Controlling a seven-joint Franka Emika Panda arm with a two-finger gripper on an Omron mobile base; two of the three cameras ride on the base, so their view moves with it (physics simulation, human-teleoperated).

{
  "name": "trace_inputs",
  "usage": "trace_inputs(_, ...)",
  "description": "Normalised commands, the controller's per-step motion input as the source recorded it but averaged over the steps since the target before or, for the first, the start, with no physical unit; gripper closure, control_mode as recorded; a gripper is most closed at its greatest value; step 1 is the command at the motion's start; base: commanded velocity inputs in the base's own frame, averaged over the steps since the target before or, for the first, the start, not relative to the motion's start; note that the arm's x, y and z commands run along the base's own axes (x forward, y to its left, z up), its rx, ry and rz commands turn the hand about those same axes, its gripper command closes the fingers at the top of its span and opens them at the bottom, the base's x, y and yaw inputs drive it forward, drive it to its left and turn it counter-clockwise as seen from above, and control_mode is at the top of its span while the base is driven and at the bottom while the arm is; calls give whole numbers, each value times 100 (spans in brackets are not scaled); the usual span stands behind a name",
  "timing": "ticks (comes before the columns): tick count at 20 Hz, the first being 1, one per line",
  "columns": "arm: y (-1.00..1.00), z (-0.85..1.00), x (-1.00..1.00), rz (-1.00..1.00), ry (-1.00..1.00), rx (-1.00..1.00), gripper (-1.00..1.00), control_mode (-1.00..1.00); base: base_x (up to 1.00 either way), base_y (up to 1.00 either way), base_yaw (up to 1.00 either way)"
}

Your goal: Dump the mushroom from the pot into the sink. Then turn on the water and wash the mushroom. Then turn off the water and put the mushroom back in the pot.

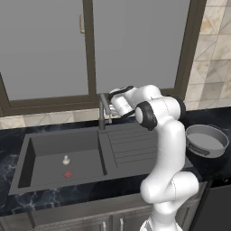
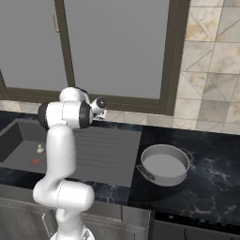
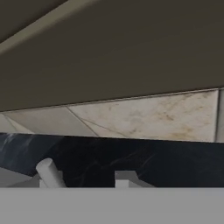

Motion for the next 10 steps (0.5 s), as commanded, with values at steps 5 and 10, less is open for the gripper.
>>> trace_inputs(5, -15, -17, 0, -2, 0, 3, 100, -100, 0, 0, 0)
trace_inputs(10, -31, -13, 0, -3, 0, 2, 100, -100, 0, 0, 0)
